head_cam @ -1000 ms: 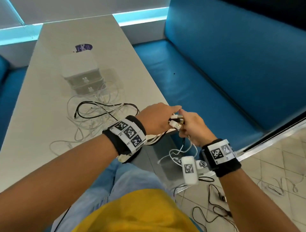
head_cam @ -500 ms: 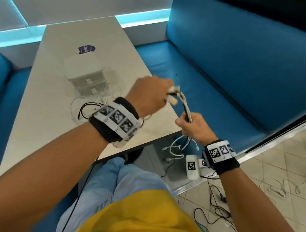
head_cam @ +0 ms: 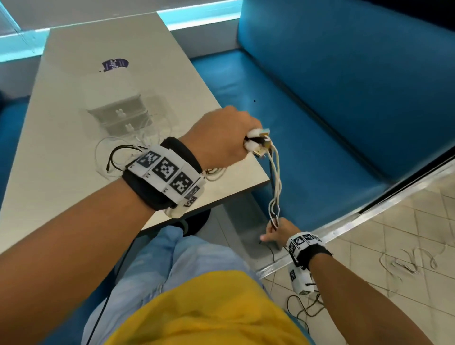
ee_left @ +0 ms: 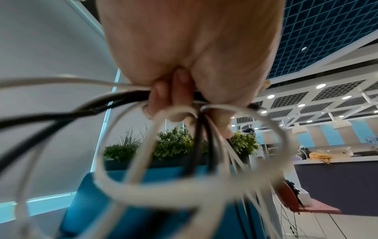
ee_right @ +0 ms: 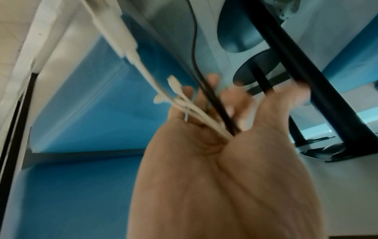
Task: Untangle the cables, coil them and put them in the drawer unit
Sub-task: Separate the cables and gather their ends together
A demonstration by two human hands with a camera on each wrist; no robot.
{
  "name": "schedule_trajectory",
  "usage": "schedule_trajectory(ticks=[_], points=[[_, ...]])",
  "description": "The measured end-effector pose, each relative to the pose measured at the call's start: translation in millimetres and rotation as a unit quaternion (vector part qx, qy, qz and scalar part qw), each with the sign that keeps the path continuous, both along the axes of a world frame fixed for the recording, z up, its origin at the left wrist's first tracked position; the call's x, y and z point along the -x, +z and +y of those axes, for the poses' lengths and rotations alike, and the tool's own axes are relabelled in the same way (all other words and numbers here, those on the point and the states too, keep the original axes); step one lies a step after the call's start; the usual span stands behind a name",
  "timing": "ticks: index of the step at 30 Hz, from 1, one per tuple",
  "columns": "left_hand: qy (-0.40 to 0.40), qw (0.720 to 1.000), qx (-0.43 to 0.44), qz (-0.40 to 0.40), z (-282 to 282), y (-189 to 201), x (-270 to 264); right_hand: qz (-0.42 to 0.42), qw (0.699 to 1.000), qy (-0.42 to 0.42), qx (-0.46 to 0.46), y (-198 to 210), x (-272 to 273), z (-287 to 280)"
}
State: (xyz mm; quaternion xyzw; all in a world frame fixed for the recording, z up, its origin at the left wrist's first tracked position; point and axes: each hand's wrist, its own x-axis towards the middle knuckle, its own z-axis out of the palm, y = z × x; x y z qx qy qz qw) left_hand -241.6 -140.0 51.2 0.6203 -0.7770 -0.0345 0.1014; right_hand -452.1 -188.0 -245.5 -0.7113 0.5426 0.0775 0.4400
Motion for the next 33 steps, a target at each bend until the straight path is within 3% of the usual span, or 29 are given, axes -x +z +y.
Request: schedule_trajectory(ticks=[5, 9, 11, 13, 15, 17, 20, 24, 29, 33], points=[[0.020, 0.978, -0.051, 0.202, 4, -13, 6, 0.164, 0.978, 0.130, 0.024, 35, 18, -23], [0.071, 0.936, -0.083, 0.333, 6, -22, 5, 0.207, 0.965, 0.133, 0.091, 83, 34, -57], [0.104, 0.908, -0.099, 0.394, 11, -32, 5, 0.122, 0.980, 0.093, 0.126, 117, 26, -67], [0.140, 0.886, -0.106, 0.430, 20, -42, 6, -0.089, 0.988, 0.027, 0.120, 158, 1, -58], [0.164, 0.868, -0.112, 0.455, 27, -48, 3, -0.272, 0.958, 0.005, 0.087, 203, -36, -33], [0.182, 0.855, -0.116, 0.471, 34, -54, -5, -0.356, 0.928, 0.060, 0.089, 241, -74, -7], [0.204, 0.854, -0.131, 0.460, 49, -49, -15, -0.354, 0.915, 0.146, 0.129, 268, -124, 22], [0.214, 0.873, -0.132, 0.417, 71, -45, -30, -0.245, 0.915, 0.262, 0.184, 270, -171, 40], [0.296, 0.865, -0.082, 0.397, 88, -57, -56, -0.213, 0.900, 0.308, 0.223, 260, -204, 59], [0.328, 0.826, -0.036, 0.457, 101, -59, -67, -0.237, 0.894, 0.319, 0.207, 256, -233, 68]])
